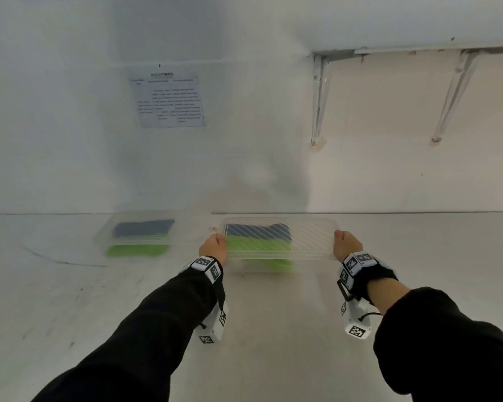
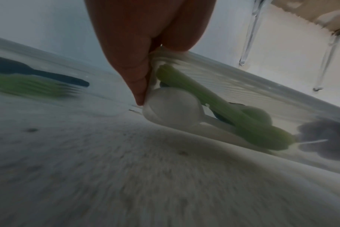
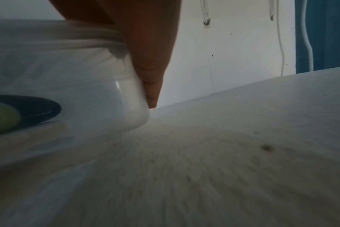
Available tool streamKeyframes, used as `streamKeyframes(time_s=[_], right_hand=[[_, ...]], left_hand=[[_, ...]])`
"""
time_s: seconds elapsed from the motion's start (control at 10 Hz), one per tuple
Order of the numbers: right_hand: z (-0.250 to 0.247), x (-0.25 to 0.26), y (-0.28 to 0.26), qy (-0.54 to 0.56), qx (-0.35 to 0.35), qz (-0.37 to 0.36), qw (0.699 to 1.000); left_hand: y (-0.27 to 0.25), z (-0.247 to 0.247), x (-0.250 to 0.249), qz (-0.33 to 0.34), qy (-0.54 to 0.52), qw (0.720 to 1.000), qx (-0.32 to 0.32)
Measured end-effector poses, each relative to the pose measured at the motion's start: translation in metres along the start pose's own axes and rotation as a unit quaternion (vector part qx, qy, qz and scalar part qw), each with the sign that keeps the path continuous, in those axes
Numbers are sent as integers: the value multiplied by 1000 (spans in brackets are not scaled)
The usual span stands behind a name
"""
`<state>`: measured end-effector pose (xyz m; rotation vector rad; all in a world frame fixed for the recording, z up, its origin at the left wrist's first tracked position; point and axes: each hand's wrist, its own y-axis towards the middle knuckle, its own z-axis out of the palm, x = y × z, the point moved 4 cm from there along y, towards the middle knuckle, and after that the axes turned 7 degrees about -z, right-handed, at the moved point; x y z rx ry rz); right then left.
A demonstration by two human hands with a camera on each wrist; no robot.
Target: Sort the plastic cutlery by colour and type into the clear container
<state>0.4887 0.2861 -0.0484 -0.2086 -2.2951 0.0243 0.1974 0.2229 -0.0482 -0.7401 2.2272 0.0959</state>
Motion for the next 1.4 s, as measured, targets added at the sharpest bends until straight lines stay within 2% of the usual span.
streamKeyframes(time_s=[0.2, 0.5, 0.8, 1.0, 1.2, 1.4], right_hand=[[15, 7, 60, -6, -7, 4, 1000], [27, 0, 87, 1, -15, 16, 1000], [25, 5, 79, 16, -16, 9, 1000], [19, 10, 69, 39, -28, 10, 999], [8, 16, 49, 29, -52, -36, 998], [11, 21, 12, 24, -62, -71, 995]], left_hand=[[57, 19, -21, 3, -13, 1000, 4], [84, 39, -19, -4, -34, 999, 3], [77, 40, -21, -23, -75, 997, 6], [72, 39, -18, -46, -55, 997, 39], [49, 26, -10, -24, -25, 997, 65], [13, -2, 6, 16, -65, 995, 72]])
